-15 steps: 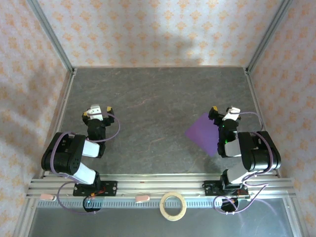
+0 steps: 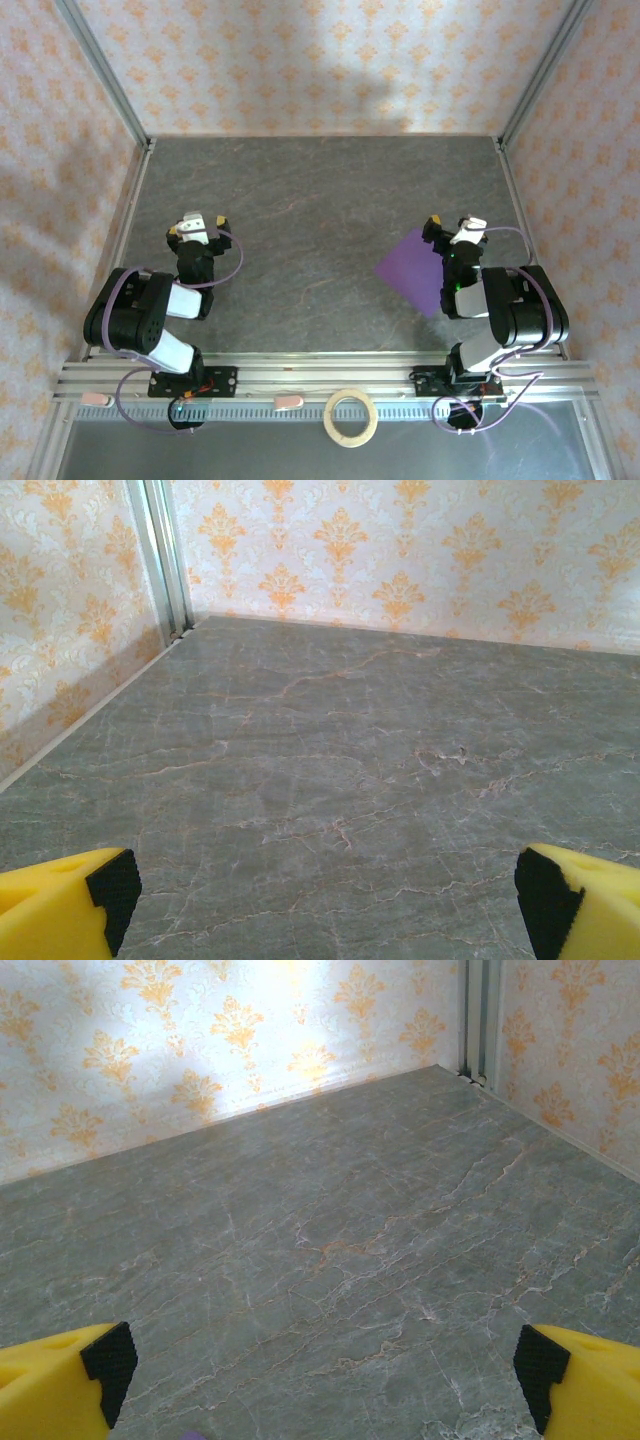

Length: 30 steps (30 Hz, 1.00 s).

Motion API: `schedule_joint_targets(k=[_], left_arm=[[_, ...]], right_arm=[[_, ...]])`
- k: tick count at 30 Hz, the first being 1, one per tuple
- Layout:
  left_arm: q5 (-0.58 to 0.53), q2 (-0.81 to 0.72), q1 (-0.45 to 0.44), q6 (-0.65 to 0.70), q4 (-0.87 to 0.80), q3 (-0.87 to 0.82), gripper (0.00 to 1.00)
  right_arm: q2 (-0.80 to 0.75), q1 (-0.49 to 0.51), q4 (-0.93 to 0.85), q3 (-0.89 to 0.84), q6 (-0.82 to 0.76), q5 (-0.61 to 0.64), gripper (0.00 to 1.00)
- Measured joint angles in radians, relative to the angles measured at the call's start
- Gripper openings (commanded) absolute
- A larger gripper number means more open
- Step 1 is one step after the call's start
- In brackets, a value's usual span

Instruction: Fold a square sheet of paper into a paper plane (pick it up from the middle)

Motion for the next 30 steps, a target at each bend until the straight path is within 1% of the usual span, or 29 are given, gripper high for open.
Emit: schedule_joint_targets(k=[18,23,25,28,30], left_arm=[[0.0,0.0,0.0,0.0,0.0,0.0,0.99],[0.0,0.0,0.0,0.0,0.0,0.0,0.99],[0.0,0.0,0.0,0.0,0.0,0.0,0.99],[0.011,-0.002,0.0,0.002,0.0,0.0,0.99],[0.024,-0.028,0.0,0.003,-0.003,-0.006,0.99]], right_arm=[[-0.002,0.001,0.001,0.0,-0.001,0.0,1.0],[-0.065,0.017,-0.005,-0.018,-0.001,0.008,1.0],[-0.13,0.022,-0.048,-0.02,0.002,0.018,1.0],[-0.262,0.023,-0.24,0.035,0.039,0.06,1.0],[-0.327,0.023,-0.398,0.107,0.105,0.099,1.0]])
